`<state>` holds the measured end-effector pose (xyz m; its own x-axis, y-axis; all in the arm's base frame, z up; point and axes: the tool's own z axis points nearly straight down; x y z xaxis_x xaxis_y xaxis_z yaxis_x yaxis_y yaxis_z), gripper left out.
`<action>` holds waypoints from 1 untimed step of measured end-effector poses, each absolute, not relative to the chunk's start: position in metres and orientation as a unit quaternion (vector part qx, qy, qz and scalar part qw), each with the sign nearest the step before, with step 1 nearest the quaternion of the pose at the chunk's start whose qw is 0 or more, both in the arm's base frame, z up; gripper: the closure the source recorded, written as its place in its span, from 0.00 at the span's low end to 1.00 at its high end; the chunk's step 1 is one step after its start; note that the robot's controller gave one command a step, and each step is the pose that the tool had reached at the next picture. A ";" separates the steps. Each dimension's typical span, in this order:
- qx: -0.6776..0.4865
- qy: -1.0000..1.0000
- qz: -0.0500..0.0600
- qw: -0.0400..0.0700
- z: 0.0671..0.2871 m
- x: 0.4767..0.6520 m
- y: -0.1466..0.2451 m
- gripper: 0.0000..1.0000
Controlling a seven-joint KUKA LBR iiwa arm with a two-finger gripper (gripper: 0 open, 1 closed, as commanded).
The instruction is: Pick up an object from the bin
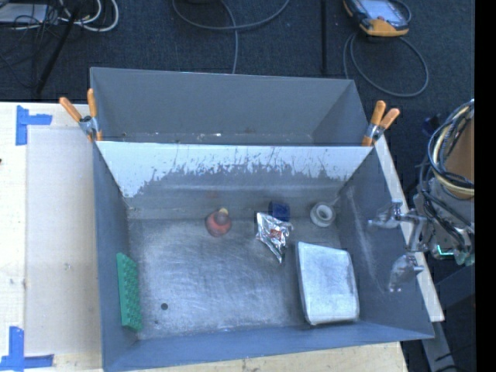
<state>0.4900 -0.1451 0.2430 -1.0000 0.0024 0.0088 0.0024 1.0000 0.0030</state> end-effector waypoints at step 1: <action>0.089 -0.996 0.002 -0.002 0.100 0.526 -0.128 0.00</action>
Offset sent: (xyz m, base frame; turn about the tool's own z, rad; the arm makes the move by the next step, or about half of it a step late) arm 0.0350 0.0201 -0.1629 -0.1883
